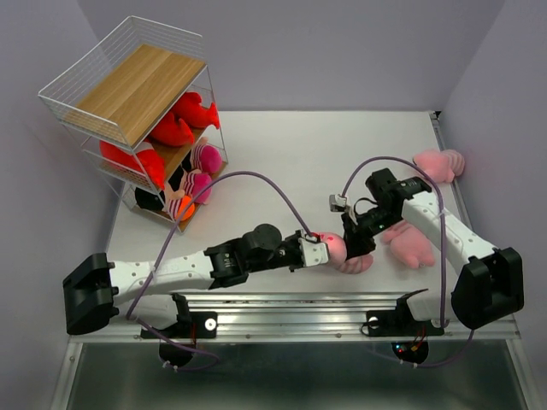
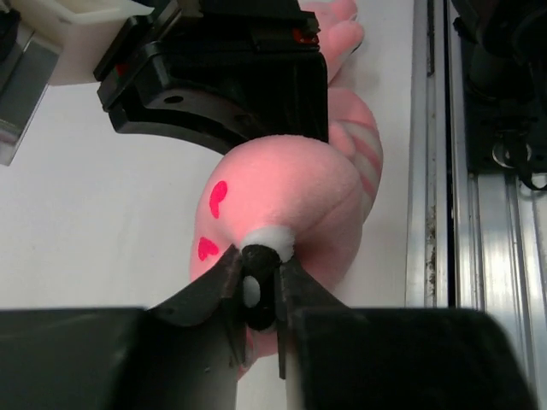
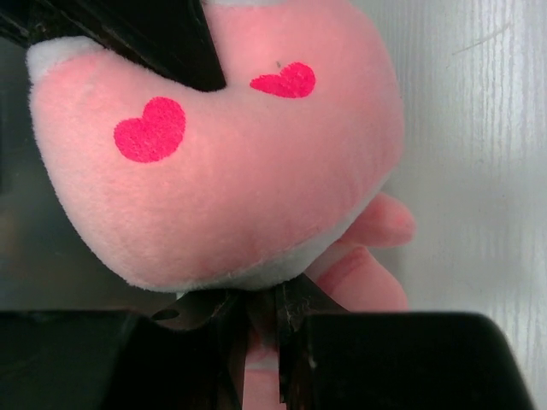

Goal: Place and organize the stuffed toys onto the shelf
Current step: Pass the stuffed toy from the right arm to the left

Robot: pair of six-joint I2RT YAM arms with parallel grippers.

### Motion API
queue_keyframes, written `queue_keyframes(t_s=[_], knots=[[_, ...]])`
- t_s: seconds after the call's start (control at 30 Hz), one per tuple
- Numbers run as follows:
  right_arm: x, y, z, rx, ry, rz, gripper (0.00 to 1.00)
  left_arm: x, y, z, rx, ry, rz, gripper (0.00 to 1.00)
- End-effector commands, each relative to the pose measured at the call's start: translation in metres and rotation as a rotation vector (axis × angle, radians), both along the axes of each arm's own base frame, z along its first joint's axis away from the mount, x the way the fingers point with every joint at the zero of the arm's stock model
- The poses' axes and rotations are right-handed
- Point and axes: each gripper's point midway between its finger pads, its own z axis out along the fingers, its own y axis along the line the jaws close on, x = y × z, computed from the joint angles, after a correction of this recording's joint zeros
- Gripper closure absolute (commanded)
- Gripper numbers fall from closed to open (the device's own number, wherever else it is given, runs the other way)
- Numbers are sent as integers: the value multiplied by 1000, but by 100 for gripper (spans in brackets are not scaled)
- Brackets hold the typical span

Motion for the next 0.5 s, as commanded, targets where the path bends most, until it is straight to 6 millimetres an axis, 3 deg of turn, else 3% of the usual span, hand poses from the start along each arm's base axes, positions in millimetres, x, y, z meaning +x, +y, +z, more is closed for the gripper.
queue_keyframes(t_s=[0.0,0.03,0.1,0.17,0.2,0.23,0.4,0.47], knots=[[-9,17,30,130,9,58,92,-7,-15,33,-112,21,-48,92],[-10,17,31,132,12,58,92,-8,-15,31,-115,53,-40,100],[-8,18,34,133,14,49,89,-9,-10,28,-129,93,-19,100],[-2,20,36,123,15,13,76,-11,-5,32,-172,160,15,100],[2,19,36,104,4,-8,72,-9,1,24,-171,189,50,100],[6,19,40,102,-28,-24,58,-8,5,24,-186,218,71,100],[39,16,62,42,-178,-123,15,-2,38,17,-301,466,192,100],[52,17,84,51,-256,-135,8,-1,51,25,-363,508,208,100]])
